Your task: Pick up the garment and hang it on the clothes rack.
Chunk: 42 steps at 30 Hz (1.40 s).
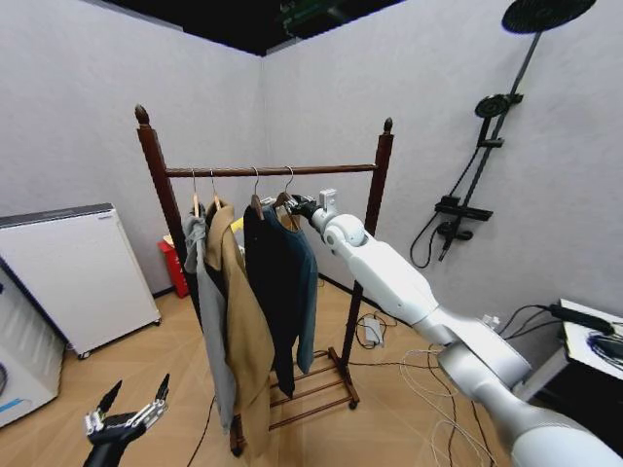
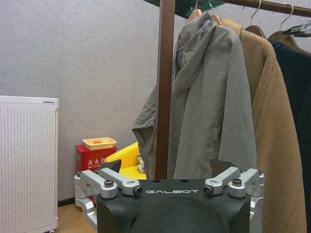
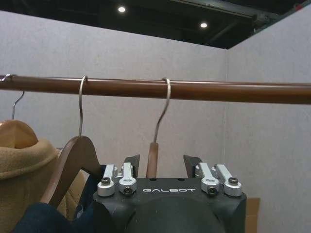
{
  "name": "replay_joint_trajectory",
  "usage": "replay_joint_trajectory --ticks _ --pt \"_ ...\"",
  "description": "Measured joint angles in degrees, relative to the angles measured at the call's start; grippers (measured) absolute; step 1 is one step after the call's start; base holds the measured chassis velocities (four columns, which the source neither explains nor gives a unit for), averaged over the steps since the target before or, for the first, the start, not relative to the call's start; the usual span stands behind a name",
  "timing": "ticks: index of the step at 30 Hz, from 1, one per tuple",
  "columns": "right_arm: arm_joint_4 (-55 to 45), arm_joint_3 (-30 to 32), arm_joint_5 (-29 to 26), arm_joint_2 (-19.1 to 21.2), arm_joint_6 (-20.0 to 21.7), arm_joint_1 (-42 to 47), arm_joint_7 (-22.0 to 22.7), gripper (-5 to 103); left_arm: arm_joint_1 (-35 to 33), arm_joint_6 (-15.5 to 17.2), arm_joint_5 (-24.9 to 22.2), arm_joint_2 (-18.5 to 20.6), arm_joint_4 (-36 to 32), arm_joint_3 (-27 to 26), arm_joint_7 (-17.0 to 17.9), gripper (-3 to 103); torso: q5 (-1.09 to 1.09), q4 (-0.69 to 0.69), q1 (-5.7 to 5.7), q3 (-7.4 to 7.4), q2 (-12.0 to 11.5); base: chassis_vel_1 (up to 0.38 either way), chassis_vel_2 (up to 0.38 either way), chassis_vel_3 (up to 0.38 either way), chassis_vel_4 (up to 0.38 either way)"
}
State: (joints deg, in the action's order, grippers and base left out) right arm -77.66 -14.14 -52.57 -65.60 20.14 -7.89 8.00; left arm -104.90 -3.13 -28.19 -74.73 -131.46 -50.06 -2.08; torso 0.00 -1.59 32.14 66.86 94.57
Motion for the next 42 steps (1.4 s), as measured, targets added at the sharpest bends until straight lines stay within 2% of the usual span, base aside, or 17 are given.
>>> replay_joint_trajectory --ticks 1,2,3,4,5,6,9,10,11,13,14,15,16,21,30,42 --pt "-1.08 0.29 -0.96 0.83 0.24 0.55 0.57 54 0.00 0.00 0.00 0.00 0.00 0.00 0.01 100 0.00 -0.01 0.00 0.00 0.00 0.000 0.000 0.000 0.000" --pt "-3.54 1.02 -2.67 2.77 0.99 1.84 1.78 59 0.00 0.00 0.00 0.00 0.00 0.00 0.02 100 0.00 -0.02 0.00 0.00 0.00 0.000 0.000 0.000 0.000" --pt "-7.22 2.41 -4.36 6.00 1.63 4.25 3.60 70 0.00 0.00 0.00 0.00 0.00 0.00 0.00 100 0.02 -0.04 0.00 0.00 0.00 0.000 0.000 0.000 0.000" --pt "-7.22 2.41 -4.36 6.00 1.63 4.25 3.60 70 0.00 0.00 0.00 0.00 0.00 0.00 0.00 100 0.02 -0.04 0.00 0.00 0.00 0.000 0.000 0.000 0.000" --pt "-10.51 3.74 -5.41 8.18 2.01 6.51 5.51 70 0.00 0.00 0.00 0.00 0.00 0.00 0.01 100 0.02 -0.05 0.00 0.00 0.00 0.000 0.000 0.000 0.000" --pt "-14.21 5.78 -6.14 9.98 2.44 9.41 7.79 82 0.00 0.00 0.00 0.00 0.00 0.00 0.00 100 0.02 -0.04 0.00 0.00 0.00 0.000 0.000 0.000 0.000" --pt "-17.12 7.72 -6.31 11.36 2.68 12.06 9.22 82 0.00 0.00 0.00 0.00 0.00 0.00 0.01 100 0.03 -0.04 -0.01 -0.01 0.00 0.000 0.000 0.000 0.000" --pt "-20.16 10.07 -5.84 12.73 3.10 15.30 10.10 86 0.01 0.00 0.00 0.00 0.00 0.00 -0.02 100 0.01 -0.03 -0.01 -0.01 0.00 0.000 0.000 0.000 0.000" --pt "-22.81 12.86 -4.21 13.88 3.25 19.46 10.37 96 0.00 0.00 0.00 0.00 0.00 0.00 0.00 100 0.01 -0.04 -0.01 -0.01 0.01 0.000 0.000 0.000 0.000" --pt "-24.01 14.54 -2.34 14.46 3.17 22.45 10.42 96 0.00 0.00 0.00 0.01 0.00 0.00 0.00 100 0.00 -0.03 -0.01 -0.01 0.01 0.000 0.000 0.000 0.000" --pt "-25.37 16.70 1.00 15.13 2.70 27.78 10.18 99 0.00 0.00 0.00 0.00 0.00 0.00 0.01 100 0.01 -0.04 -0.01 -0.01 0.00 0.000 0.000 0.000 0.000" --pt "-25.37 16.70 1.00 15.13 2.70 27.78 10.18 99 0.00 0.00 0.00 0.00 0.00 0.00 0.01 100 0.01 -0.04 -0.01 -0.01 0.00 0.000 0.000 0.000 0.000" --pt "-25.99 18.02 3.72 15.28 2.34 31.57 9.80 100 0.00 0.00 0.00 0.00 0.00 0.00 0.01 100 0.03 -0.04 -0.01 0.00 0.00 0.000 0.000 0.000 0.000" --pt "-27.78 23.19 10.74 14.11 0.21 41.65 8.18 100 0.01 0.00 0.00 0.00 0.00 0.00 0.00 100 0.01 -0.02 -0.01 0.00 0.00 0.000 0.000 0.000 0.000" --pt "-30.21 26.56 13.30 13.02 -0.88 47.37 6.97 100 0.00 0.00 0.00 0.00 0.00 0.00 0.00 100 -0.01 -0.02 -0.01 0.00 0.00 0.000 0.000 0.000 0.000" --pt "-31.73 27.32 16.38 11.58 -1.28 51.59 6.40 100 0.01 0.00 0.00 0.00 0.00 0.00 0.00 100 0.00 -0.02 -0.01 0.00 0.00 0.000 0.000 0.000 0.000"
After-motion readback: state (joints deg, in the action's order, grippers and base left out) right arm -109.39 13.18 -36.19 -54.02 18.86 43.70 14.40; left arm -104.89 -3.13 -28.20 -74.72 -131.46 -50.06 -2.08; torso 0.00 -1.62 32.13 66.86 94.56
